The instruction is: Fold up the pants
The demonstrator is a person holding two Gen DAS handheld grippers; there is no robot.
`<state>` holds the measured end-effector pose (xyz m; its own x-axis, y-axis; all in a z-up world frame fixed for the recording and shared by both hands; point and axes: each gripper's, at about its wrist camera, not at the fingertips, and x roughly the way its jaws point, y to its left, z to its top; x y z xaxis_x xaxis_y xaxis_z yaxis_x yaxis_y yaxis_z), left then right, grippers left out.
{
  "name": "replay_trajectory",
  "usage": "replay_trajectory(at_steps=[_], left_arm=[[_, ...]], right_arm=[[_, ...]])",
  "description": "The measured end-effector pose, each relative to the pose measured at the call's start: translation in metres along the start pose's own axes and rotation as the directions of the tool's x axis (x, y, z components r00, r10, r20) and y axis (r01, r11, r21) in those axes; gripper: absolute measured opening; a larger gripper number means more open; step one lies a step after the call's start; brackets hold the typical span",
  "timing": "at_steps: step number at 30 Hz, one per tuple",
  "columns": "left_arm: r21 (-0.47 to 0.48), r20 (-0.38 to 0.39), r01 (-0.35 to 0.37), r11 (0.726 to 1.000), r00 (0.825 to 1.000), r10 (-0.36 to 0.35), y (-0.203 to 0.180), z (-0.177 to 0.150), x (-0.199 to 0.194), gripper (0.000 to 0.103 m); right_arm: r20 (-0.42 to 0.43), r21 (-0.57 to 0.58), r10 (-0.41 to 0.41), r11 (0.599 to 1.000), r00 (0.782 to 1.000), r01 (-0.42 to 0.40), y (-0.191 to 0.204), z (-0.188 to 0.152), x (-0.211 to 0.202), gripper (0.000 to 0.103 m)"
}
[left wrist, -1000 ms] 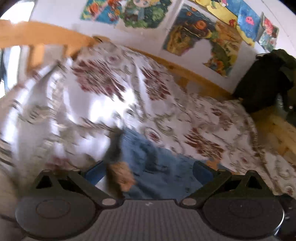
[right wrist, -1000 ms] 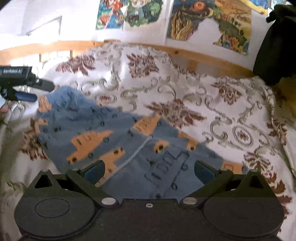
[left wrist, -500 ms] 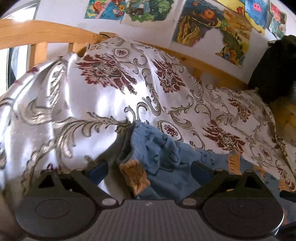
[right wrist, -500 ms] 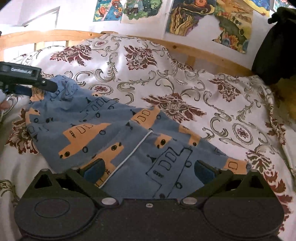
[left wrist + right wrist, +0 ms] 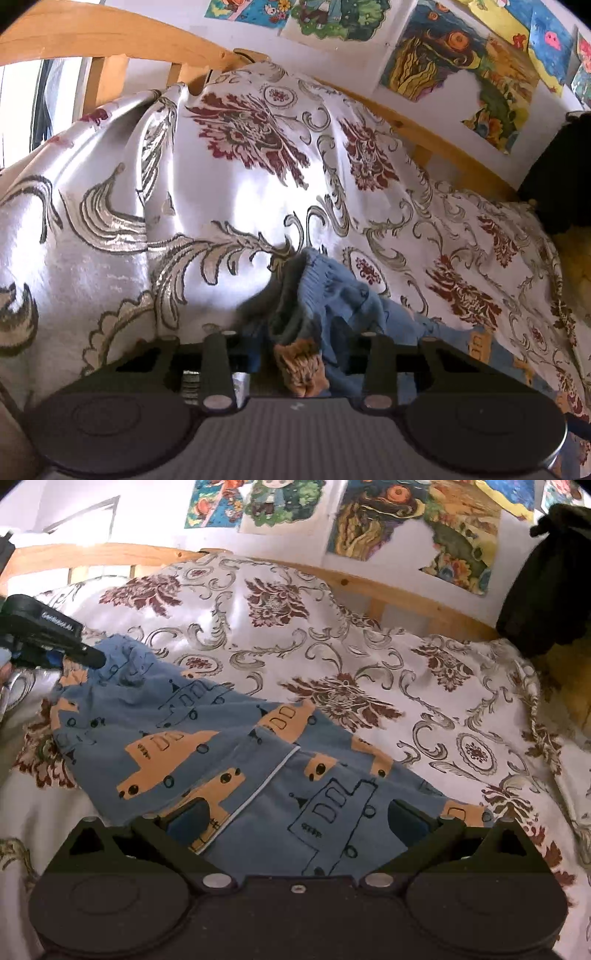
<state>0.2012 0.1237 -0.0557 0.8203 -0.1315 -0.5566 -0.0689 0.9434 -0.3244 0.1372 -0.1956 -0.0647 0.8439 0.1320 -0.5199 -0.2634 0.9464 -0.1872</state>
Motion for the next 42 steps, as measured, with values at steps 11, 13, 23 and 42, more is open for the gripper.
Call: replay_trajectory(at_steps=[11, 13, 23, 42], left_arm=[[0.021, 0.04, -0.026, 0.999, 0.999, 0.025, -0.007, 0.002, -0.011, 0.017], [0.065, 0.07, -0.041, 0.997, 0.997, 0.037, -0.022, 0.002, -0.021, 0.017], [0.289, 0.13, 0.044, 0.956, 0.988, -0.085, -0.132, 0.012, -0.07, 0.017], [0.511, -0.22, 0.392, 0.765, 0.92, -0.325, -0.334, -0.118, -0.024, 0.017]], right_arm=[[-0.022, 0.021, 0.032, 0.999, 0.999, -0.032, -0.002, 0.0, 0.008, 0.102], [-0.028, 0.028, 0.041, 0.999, 0.999, -0.041, -0.003, -0.001, 0.01, 0.102], [0.07, 0.136, 0.031, 0.99, 0.997, -0.04, -0.048, 0.0, -0.024, 0.102], [-0.019, 0.227, -0.217, 0.95, 0.976, 0.215, -0.214, -0.06, -0.082, 0.102]])
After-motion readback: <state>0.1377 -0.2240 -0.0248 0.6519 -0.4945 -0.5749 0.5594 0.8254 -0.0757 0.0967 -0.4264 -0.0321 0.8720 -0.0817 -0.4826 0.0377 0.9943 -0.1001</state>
